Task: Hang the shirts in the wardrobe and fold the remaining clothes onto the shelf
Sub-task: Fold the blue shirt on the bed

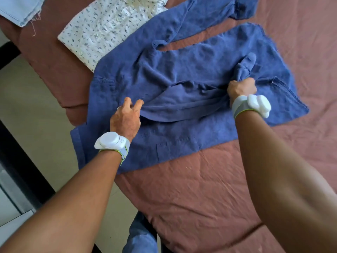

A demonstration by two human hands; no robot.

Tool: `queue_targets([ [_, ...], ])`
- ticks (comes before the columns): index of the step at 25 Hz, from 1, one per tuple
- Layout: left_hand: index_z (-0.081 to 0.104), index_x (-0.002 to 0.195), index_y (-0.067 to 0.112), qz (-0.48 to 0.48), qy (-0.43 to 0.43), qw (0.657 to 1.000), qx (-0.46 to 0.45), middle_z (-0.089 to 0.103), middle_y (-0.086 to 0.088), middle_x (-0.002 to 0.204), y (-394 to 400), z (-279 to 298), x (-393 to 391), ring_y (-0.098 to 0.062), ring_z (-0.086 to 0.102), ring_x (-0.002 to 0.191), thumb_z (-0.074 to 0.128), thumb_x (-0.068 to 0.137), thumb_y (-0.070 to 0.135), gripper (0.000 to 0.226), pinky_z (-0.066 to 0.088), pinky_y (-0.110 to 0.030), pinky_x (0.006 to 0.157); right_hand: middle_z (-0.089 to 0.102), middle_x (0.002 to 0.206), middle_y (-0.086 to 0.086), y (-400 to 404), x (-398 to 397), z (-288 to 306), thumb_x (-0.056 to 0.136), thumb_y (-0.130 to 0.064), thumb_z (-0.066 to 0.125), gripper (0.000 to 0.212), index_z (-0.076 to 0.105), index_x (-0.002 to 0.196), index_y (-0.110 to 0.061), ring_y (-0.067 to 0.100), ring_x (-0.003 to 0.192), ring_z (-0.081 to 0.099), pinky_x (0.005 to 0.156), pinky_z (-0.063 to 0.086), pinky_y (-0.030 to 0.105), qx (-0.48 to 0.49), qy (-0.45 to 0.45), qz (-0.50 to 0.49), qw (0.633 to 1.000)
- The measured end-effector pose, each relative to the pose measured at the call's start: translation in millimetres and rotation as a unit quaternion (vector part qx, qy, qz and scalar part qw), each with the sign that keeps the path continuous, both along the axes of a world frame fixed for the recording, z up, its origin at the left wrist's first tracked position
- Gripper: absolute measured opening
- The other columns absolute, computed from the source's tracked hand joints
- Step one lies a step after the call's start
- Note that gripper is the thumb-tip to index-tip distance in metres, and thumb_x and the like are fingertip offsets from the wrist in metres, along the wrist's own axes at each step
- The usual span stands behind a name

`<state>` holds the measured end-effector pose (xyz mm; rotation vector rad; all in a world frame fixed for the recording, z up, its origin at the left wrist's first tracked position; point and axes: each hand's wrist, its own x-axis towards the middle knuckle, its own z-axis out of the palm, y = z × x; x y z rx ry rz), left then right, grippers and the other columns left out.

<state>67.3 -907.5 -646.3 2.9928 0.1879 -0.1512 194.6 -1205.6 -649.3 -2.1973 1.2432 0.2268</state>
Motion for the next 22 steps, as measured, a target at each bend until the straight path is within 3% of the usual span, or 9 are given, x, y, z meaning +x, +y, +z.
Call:
queue_targets([
  [3,0.055,0.126,0.017,0.038,0.001,0.994,-0.105,0.049,-0.018,0.108,5,9,-7,-0.046,0.057,0.078,0.052,0.072,-0.005,0.059,0.051,-0.052,0.065,0.063,0.1,0.007,-17,-7,5,0.079,-0.034,0.063,0.025,0.057,0.093,-0.014,0.028,0.099,0.06,0.093,0.044,0.038,0.073,-0.214,-0.112,0.968],
  [6,0.044,0.133,0.032,-0.092,0.076,0.988,-0.1,0.055,-0.009,0.108,-3,18,-36,-0.045,0.062,0.082,0.056,0.07,0.015,0.067,0.055,-0.051,0.067,0.058,0.099,-0.001,-35,-38,12,0.084,-0.03,0.06,0.028,0.047,0.101,-0.013,0.011,0.086,0.051,0.081,0.042,0.018,0.095,-0.357,-0.12,0.922],
  [8,0.042,0.132,0.039,-0.156,0.162,0.97,-0.089,0.065,0.001,0.104,-11,23,-53,-0.037,0.065,0.087,0.047,0.071,0.035,0.062,0.056,-0.045,0.07,0.055,0.1,-0.001,-48,-69,-2,0.083,-0.025,0.061,0.036,0.041,0.111,-0.013,0.01,0.084,0.05,0.076,0.041,0.012,0.137,-0.358,-0.17,0.908],
  [11,0.063,0.103,0.032,-0.136,0.166,0.967,-0.137,0.065,0.007,0.073,-20,19,-58,-0.027,0.067,0.081,0.036,0.076,0.06,0.047,0.052,-0.033,0.066,0.051,0.089,-0.001,-66,-94,-22,0.081,-0.026,0.066,0.045,0.035,0.113,-0.02,0.012,0.071,0.052,0.067,0.046,0.027,0.244,-0.293,-0.254,0.889],
  [13,0.065,0.08,0.02,-0.062,0.081,0.977,-0.189,0.057,0.005,0.062,-24,9,-42,-0.029,0.064,0.071,0.041,0.083,0.056,0.043,0.049,-0.033,0.061,0.059,0.106,0.004,-76,-92,-28,0.08,-0.025,0.071,0.047,0.037,0.113,-0.024,0.018,0.084,0.062,0.068,0.052,0.034,0.303,-0.272,-0.268,0.873],
  [15,0.067,0.083,0.014,0.002,0.033,0.977,-0.211,0.064,-0.009,0.076,-27,-7,-15,-0.034,0.063,0.076,0.05,0.087,0.037,0.03,0.051,-0.04,0.068,0.062,0.114,0.007,-84,-87,-27,0.08,-0.017,0.074,0.043,0.045,0.111,-0.019,0.017,0.089,0.064,0.069,0.054,0.032,0.32,-0.281,-0.27,0.864],
  [17,0.07,0.097,0.012,0.084,0.058,0.965,-0.242,0.066,-0.014,0.091,-32,-16,16,-0.034,0.063,0.086,0.059,0.087,0.023,0.018,0.051,-0.039,0.081,0.069,0.089,0.002,-87,-77,-23,0.081,-0.008,0.073,0.021,0.058,0.096,-0.01,0.01,0.075,0.064,0.065,0.054,0.025,0.325,-0.296,-0.256,0.861],
  [19,0.069,0.105,0.014,0.142,0.104,0.944,-0.279,0.068,-0.01,0.094,-44,-18,45,-0.026,0.063,0.092,0.065,0.086,0.024,0.022,0.048,-0.032,0.089,0.071,0.072,-0.001,-90,-66,-17,0.08,-0.006,0.075,0.012,0.064,0.084,-0.009,0.011,0.071,0.067,0.068,0.058,0.029,0.355,-0.297,-0.252,0.849],
  [22,0.07,0.098,0.013,0.155,0.193,0.922,-0.297,0.063,-0.002,0.081,-62,-24,70,-0.017,0.056,0.082,0.072,0.083,0.029,0.022,0.044,-0.024,0.077,0.072,0.073,-0.001,-98,-61,-19,0.077,-0.008,0.078,0.014,0.066,0.085,-0.01,0.015,0.075,0.067,0.08,0.059,0.036,0.361,-0.282,-0.239,0.856],
])
